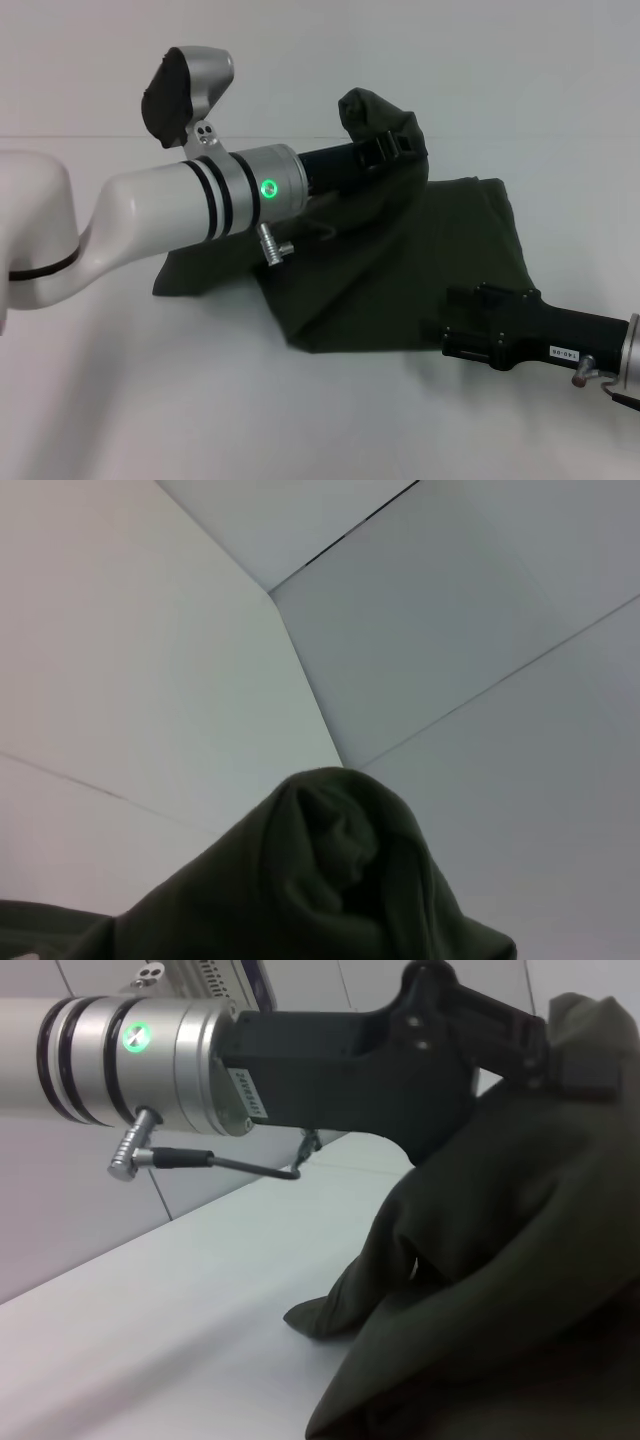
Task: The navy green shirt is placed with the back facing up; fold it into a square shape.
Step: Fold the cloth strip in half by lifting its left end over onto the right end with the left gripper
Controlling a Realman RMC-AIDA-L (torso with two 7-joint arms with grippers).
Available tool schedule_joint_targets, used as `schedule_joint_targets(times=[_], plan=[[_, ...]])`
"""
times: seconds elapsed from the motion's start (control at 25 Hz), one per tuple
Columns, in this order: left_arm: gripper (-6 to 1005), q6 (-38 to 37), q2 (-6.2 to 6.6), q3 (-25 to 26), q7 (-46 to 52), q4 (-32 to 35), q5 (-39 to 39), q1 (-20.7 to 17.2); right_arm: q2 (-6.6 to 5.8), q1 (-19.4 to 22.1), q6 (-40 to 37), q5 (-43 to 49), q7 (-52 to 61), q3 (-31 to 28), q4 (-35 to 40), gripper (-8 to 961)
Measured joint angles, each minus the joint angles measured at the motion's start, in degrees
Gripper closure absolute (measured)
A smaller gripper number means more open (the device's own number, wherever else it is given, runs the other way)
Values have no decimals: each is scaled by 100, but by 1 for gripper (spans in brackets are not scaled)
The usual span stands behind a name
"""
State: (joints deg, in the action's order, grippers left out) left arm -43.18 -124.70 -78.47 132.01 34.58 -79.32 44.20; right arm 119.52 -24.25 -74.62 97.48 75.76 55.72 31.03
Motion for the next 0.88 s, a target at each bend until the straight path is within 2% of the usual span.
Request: schedule_joint_targets(times=[0.28, 0.88], plan=[[937, 361, 0, -696, -320, -95, 758, 82, 0, 0, 8, 16, -1, 0, 0, 172], [937, 883, -1, -1846, -1371, -461, 2719, 323, 0, 5, 3, 57, -1, 1, -34, 173]])
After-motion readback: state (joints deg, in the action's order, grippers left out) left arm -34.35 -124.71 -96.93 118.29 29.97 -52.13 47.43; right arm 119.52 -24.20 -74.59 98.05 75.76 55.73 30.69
